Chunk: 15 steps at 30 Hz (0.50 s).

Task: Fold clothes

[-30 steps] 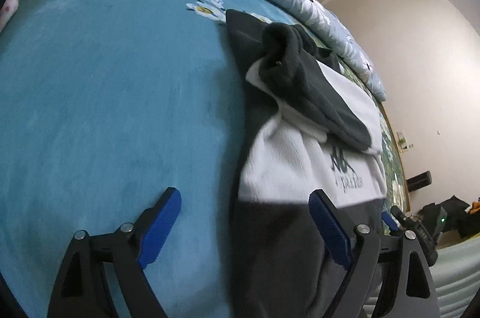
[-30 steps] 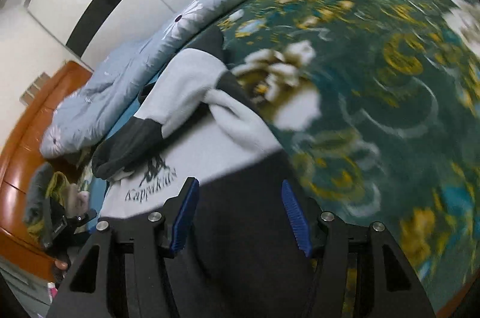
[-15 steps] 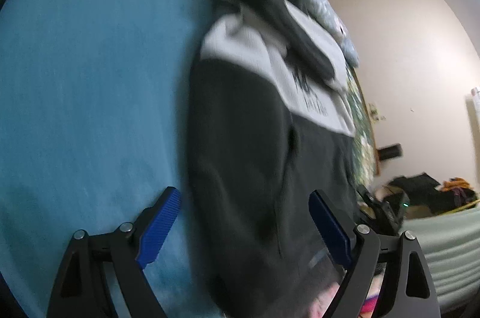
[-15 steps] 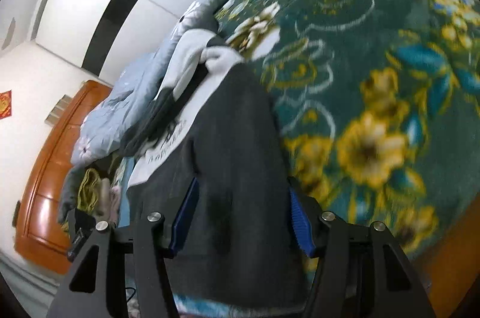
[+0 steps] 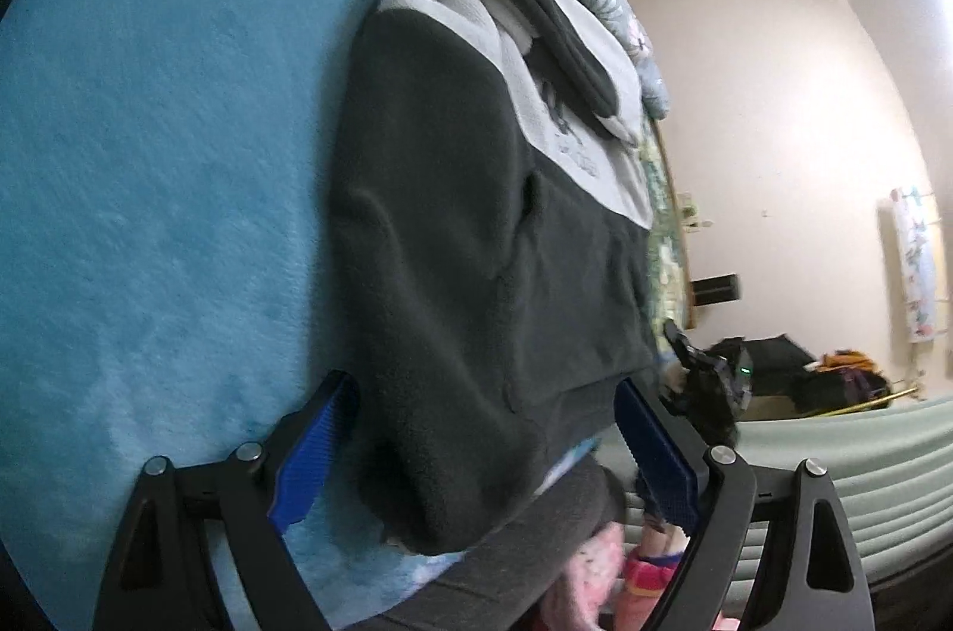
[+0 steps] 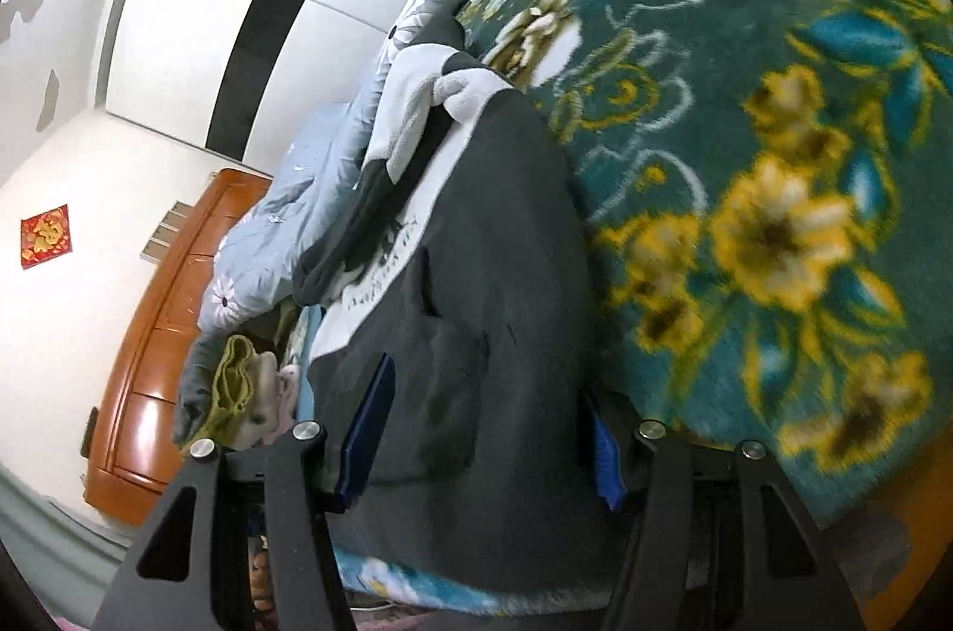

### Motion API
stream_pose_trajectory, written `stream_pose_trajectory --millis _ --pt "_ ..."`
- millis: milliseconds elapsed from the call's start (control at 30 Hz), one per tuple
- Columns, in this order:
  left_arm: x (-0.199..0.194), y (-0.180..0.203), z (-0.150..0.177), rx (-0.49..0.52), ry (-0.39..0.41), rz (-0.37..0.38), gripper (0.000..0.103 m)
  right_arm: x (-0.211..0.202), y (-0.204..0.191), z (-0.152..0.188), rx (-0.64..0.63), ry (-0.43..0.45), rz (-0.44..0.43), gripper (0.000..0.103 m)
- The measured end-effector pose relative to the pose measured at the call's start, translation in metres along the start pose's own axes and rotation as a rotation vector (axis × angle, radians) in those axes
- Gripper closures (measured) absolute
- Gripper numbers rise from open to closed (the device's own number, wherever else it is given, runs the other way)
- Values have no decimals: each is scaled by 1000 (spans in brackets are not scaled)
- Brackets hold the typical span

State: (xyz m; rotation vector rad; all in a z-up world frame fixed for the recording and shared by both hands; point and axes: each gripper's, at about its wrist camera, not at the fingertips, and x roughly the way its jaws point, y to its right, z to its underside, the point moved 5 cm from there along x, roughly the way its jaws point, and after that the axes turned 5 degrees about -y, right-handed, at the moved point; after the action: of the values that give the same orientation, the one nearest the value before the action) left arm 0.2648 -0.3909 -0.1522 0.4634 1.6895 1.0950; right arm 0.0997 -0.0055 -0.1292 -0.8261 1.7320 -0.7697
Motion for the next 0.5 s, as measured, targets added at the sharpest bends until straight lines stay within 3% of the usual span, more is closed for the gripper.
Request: stream_pose_trajectory --millis 233,300,367,400,433,500 --pt "1 3 3 -6 14 87 14 3 -7 6 -6 -25 -49 42" --pt "1 1 4 -13 21 91 18 -5 -4 10 6 -11 -75 48" --pt "1 -1 5 -20 30 78 30 -13 0 11 23 23 -89 68" --pt "1 -4 5 -32 36 69 47 -17 3 11 36 38 -90 82" --pt "0 -7 5 -46 43 64 69 -21 5 10 49 50 -87 87" --pt "-5 -13 3 -82 69 67 91 -23 2 9 54 60 -72 92"
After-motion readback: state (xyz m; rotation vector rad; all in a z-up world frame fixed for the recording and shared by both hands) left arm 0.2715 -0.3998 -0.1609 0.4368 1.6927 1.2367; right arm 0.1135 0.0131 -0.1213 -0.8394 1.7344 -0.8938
